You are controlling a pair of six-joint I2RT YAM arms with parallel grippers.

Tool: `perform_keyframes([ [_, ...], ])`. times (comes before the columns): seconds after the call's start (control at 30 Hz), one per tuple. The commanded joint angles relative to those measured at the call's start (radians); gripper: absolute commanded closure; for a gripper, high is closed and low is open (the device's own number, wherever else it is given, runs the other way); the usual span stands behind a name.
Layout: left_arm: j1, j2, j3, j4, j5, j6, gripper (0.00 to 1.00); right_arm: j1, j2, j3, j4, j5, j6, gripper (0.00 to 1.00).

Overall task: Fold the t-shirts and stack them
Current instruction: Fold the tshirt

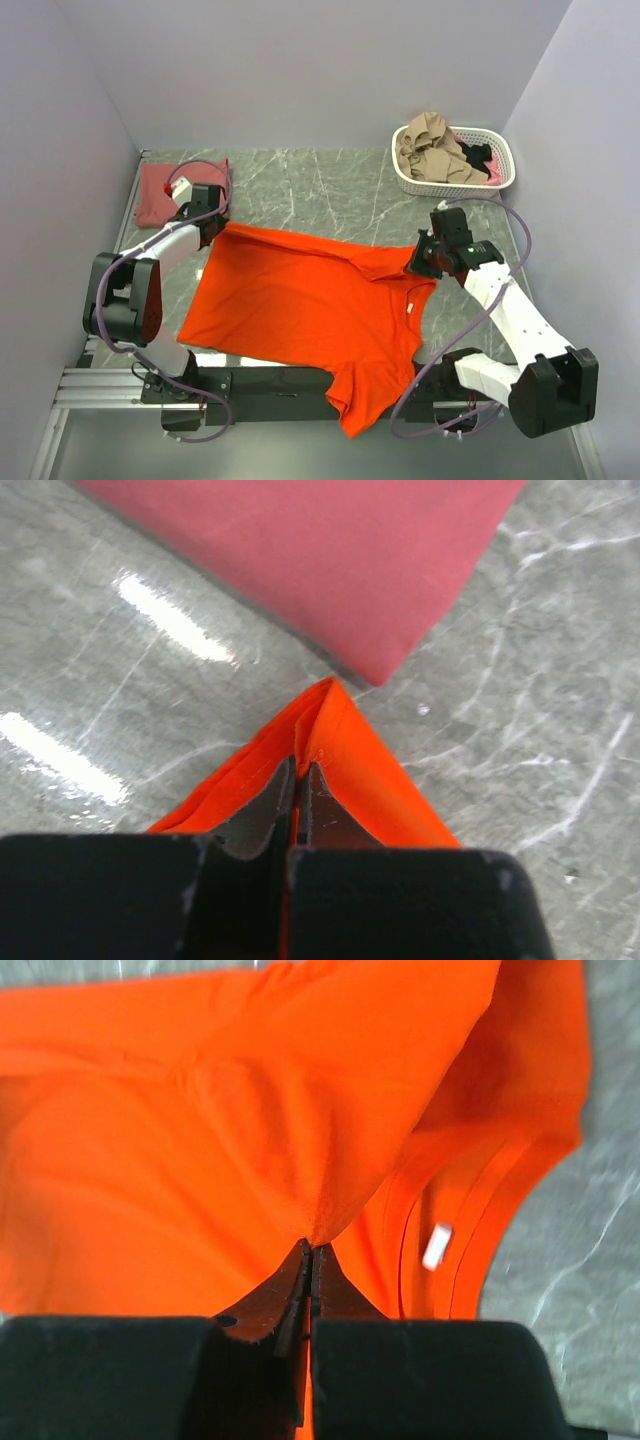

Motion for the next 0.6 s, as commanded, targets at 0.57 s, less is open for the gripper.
perform_keyframes([
  [0.57,0.019,0.008,0.055,-0.217,-0.065,-0.034,0.99,0.039,-0.024,-0.122,-0.098,-0.095,0.057,1.00],
])
